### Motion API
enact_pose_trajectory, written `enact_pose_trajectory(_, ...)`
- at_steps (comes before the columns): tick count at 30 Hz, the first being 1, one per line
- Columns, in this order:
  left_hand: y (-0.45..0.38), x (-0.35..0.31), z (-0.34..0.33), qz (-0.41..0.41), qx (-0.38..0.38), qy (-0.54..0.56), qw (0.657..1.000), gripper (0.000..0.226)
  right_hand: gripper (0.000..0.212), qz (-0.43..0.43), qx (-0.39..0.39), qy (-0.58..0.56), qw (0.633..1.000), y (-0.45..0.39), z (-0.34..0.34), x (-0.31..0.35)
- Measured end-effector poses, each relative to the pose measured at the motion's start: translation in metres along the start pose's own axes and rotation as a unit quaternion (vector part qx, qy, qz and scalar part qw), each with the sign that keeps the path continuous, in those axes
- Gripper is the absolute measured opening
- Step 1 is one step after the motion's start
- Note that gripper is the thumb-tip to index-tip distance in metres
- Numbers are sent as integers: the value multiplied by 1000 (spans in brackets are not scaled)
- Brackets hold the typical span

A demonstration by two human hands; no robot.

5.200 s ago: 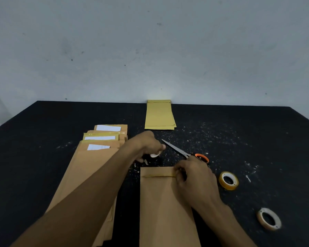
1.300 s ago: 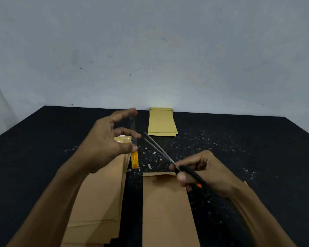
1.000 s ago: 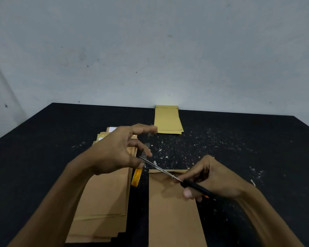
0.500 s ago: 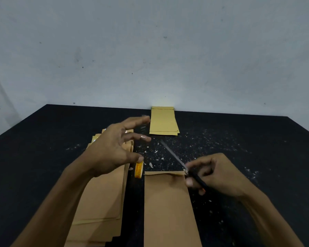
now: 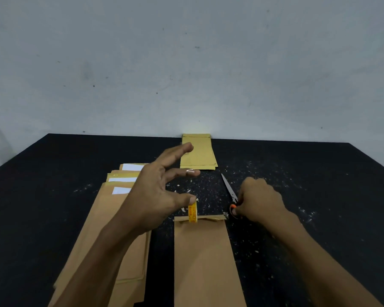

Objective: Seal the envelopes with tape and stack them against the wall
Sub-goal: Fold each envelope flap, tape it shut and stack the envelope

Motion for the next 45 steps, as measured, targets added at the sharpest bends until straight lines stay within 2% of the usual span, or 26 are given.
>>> enact_pose_trajectory(2,-2,1,-1,7,-6,-1,1000,94,39,11,2,-9,1000,4,5,2)
enact_pose_trajectory(4,-4,2,-2,11,-11,-5,1000,94,21,58,-61,-127,988,10,16,8)
enact_pose_trajectory(5,-5,2,-3,13,-12,-5,1000,95,13,96,-83,-225,966,16,22,14)
enact_pose_trajectory(7,-7,2,-6,16,-9,-7,1000,96,9,174,-51,-407,895,28,33,33)
enact_pose_trajectory(8,-8,2,-8,17,-5,-13,1000,96,10,197,-13,-462,865,33,34,43)
enact_pose_trajectory(10,-10,2,-13,24,3,-25,999,96,14,219,51,-508,832,37,29,55)
enact_pose_trajectory(12,-12,4,-16,33,11,-27,999,98,14,211,67,-531,818,32,21,56)
enact_pose_trajectory(16,-15,10,-14,58,9,40,997,100,19,170,28,-649,741,27,11,47)
enact_pose_trajectory(19,-16,17,-4,64,-51,125,989,95,25,149,-37,-681,716,25,10,43)
enact_pose_trajectory(21,-17,22,3,65,-109,104,986,84,22,114,-90,-703,696,22,10,38)
enact_pose_trajectory(24,-15,25,1,61,-160,-49,984,62,13,76,-153,-679,714,18,14,31)
enact_pose_trajectory(28,-20,37,-21,76,-132,-272,950,56,4,29,-162,-633,757,4,4,32)
enact_pose_trajectory(31,-25,44,-24,77,-154,-324,930,24,6,3,-157,-571,806,-9,-9,29)
enact_pose_trajectory(34,-30,51,-21,106,-162,-376,906,20,9,2,-160,-427,890,-23,-20,24)
enact_pose_trajectory(37,-36,53,-23,151,-140,-417,885,21,6,-5,-136,-314,939,-33,-28,24)
enact_pose_trajectory(41,-46,60,-29,189,-87,-466,860,22,10,-28,-91,-188,977,-41,-32,30)
enact_pose_trajectory(45,-48,69,-31,202,-58,-484,849,24,19,-41,-89,-135,986,-43,-34,32)
Point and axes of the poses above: each hand's wrist, its own y-axis away from the middle knuckle, its own z-axis out of the back of the hand, x = y × z, the point moved 6 cm from there along -y, towards the middle knuckle, and after that the axes turned 9 degrees about z, right-handed, at the moved point
